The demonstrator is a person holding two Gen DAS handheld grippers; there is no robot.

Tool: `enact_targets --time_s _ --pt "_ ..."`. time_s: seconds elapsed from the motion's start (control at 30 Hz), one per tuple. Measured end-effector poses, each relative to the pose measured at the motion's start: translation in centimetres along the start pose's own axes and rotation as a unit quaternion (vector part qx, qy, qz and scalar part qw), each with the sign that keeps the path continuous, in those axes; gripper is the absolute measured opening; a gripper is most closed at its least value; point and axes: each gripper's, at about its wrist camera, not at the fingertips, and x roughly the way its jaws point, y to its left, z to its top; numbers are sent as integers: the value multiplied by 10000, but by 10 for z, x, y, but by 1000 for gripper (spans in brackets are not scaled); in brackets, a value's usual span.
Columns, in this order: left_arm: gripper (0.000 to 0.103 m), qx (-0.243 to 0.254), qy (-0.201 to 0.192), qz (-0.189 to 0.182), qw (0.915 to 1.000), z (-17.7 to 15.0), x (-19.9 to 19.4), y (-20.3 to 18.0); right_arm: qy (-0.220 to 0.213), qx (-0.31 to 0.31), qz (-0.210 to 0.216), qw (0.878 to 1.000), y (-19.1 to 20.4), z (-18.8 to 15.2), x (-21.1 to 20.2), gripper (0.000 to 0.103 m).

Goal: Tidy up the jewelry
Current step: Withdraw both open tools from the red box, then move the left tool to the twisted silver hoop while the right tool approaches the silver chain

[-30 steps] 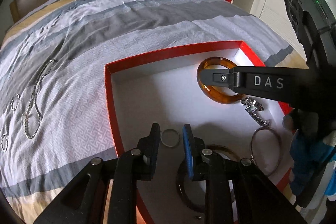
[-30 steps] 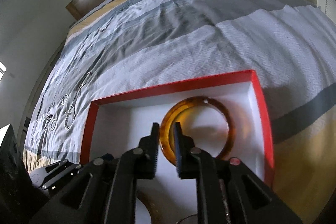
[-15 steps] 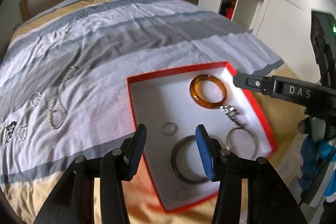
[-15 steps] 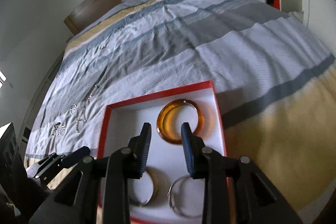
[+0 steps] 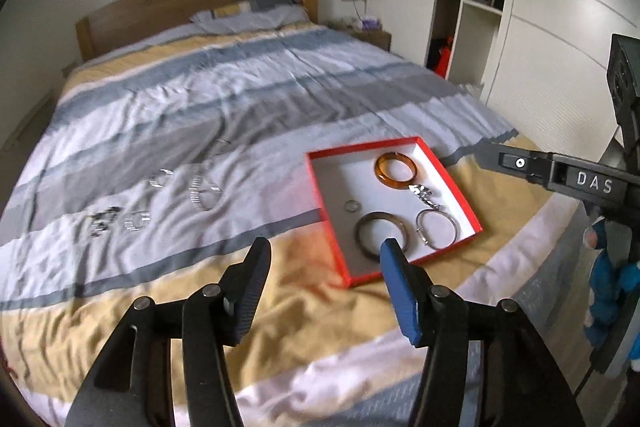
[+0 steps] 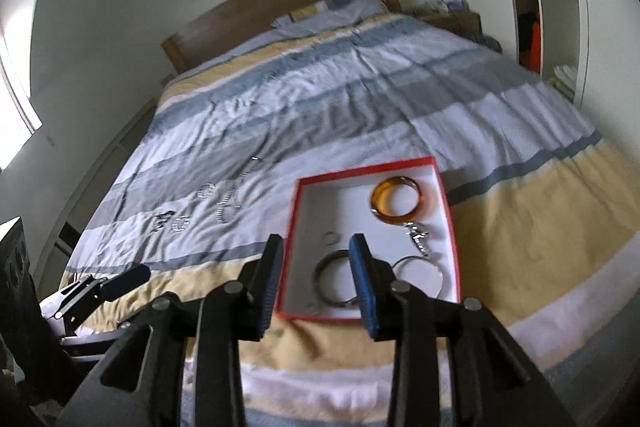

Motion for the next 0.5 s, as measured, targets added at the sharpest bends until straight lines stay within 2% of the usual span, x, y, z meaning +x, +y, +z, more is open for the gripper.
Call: enact_targets --time_s 0.1,0.17,0.3,0.4,0.5 --pt "62 -29 -242 206 9995 -14 -39 19 -151 -149 72 9997 28 -4 -23 37" --pt "71 -164 -384 347 9985 -26 -64 38 -230 -286 125 9992 48 -7 -34 38" --pt "73 -434 -543 718 9950 -48 -97 80 -317 -482 272 9980 80 -10 -40 40" --pt "73 -781 -552 864 9917 -62 -102 116 -273 -691 324 9967 100 -15 -31 43" --pt "73 -1056 -511 1105 9869 -74 -89 150 -211 -942 299 9949 114 -20 -11 45"
